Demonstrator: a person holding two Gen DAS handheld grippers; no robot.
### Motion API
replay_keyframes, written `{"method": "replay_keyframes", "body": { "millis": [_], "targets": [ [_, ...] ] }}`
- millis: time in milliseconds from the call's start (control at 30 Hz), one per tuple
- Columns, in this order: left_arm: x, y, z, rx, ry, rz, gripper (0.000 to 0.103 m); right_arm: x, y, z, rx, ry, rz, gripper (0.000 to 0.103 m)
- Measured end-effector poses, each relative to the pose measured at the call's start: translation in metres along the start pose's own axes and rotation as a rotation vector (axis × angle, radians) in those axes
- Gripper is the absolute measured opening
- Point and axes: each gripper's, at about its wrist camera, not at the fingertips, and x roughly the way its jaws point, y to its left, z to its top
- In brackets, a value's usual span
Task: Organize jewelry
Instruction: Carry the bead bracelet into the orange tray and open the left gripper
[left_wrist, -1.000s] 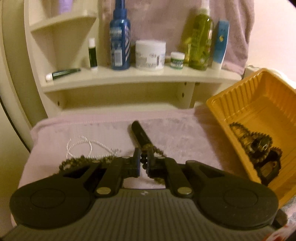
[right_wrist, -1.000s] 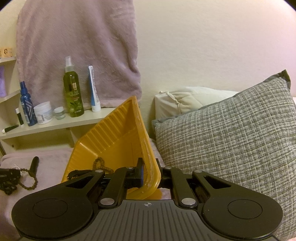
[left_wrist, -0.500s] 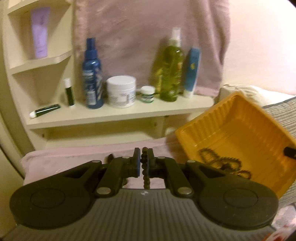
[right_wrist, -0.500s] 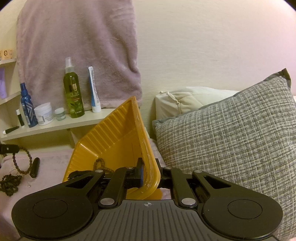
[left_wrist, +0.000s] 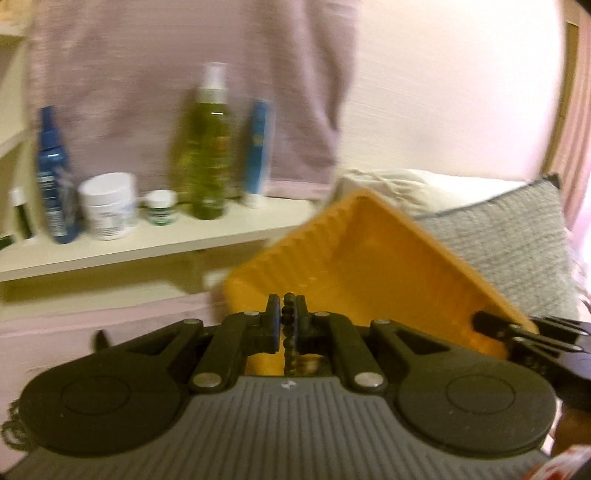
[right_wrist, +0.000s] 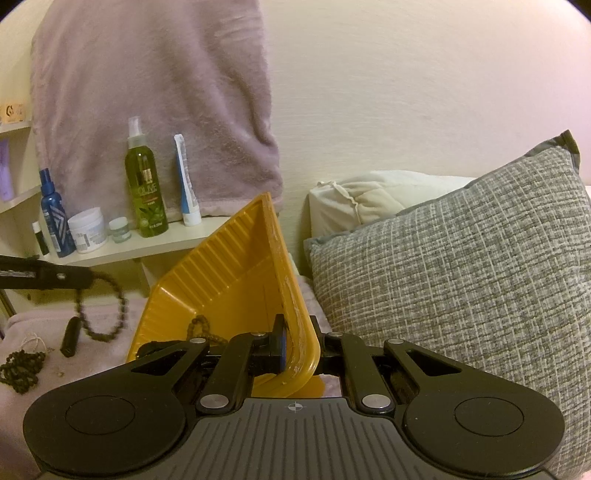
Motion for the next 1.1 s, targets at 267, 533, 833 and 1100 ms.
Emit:
{"method": "replay_keyframes", "body": {
  "millis": [267, 533, 833, 1100],
  "targets": [
    [0.021, -0.038, -0.002, 0.049, 0.048, -0.076, 0.006, 0.000, -0.001, 0.000, 0.006, 0.002, 0.001, 0.009],
    [0.034, -0.050, -0.007, 0.051, 0.074, -0.107, 0.006, -0.001, 0.000, -0.001, 0.010, 0.002, 0.000, 0.009],
    [0.035, -0.042, -0.006, 0.022, 0.081, -0.085, 0.015, -0.001, 0.000, -0.001, 0.012, 0.003, 0.000, 0.009],
    [0.004, 0.010, -0.004, -0.057, 0.032, 0.038, 0.017, -0.002, 0.000, -0.001, 0.014, 0.003, 0.000, 0.009]
  ]
}}
